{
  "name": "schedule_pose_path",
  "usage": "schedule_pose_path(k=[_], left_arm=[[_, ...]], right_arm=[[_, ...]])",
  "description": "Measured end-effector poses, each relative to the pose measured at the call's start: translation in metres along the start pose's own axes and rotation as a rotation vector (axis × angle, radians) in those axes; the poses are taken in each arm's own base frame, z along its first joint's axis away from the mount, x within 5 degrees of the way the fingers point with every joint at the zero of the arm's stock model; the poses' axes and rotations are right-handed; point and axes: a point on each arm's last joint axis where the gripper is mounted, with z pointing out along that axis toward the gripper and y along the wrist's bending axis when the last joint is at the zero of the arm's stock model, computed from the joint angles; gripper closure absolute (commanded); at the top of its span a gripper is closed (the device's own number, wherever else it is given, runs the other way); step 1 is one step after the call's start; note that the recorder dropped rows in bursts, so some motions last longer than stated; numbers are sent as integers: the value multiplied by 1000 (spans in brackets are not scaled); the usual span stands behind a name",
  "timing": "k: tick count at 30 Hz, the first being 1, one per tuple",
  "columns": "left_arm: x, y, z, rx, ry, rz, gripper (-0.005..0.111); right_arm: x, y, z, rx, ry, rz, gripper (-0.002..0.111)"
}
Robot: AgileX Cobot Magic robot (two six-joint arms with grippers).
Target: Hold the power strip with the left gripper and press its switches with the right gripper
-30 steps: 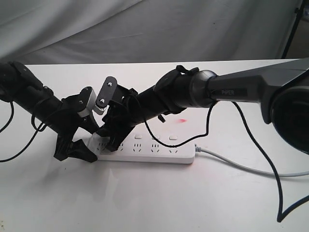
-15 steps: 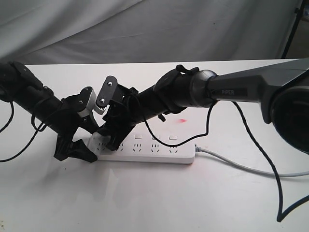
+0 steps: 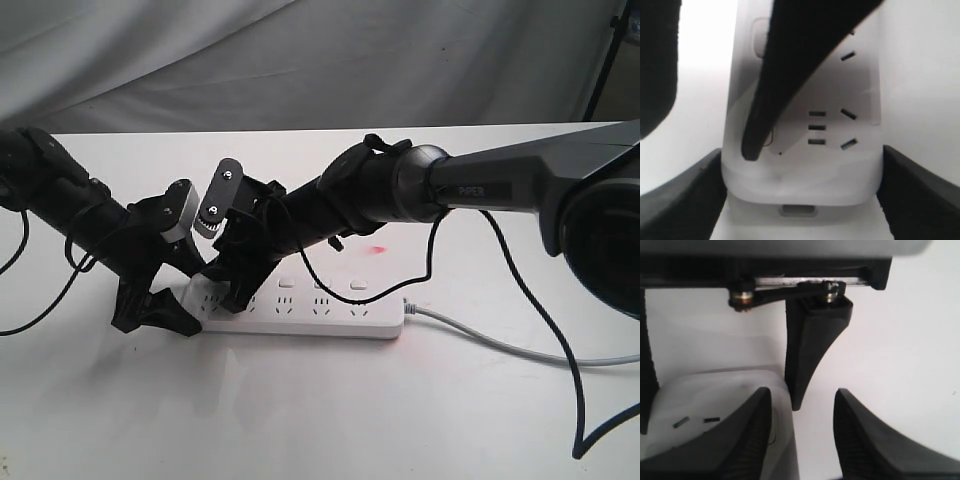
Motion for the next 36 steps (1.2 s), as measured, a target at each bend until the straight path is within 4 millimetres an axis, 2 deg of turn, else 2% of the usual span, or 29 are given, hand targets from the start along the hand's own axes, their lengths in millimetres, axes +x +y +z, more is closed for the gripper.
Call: schedule_pose_path(k=[36], left_arm=[[0,0,0,0,0,-2,50]], right_arm=[[-2,-3,-3,27,11,-48,69]])
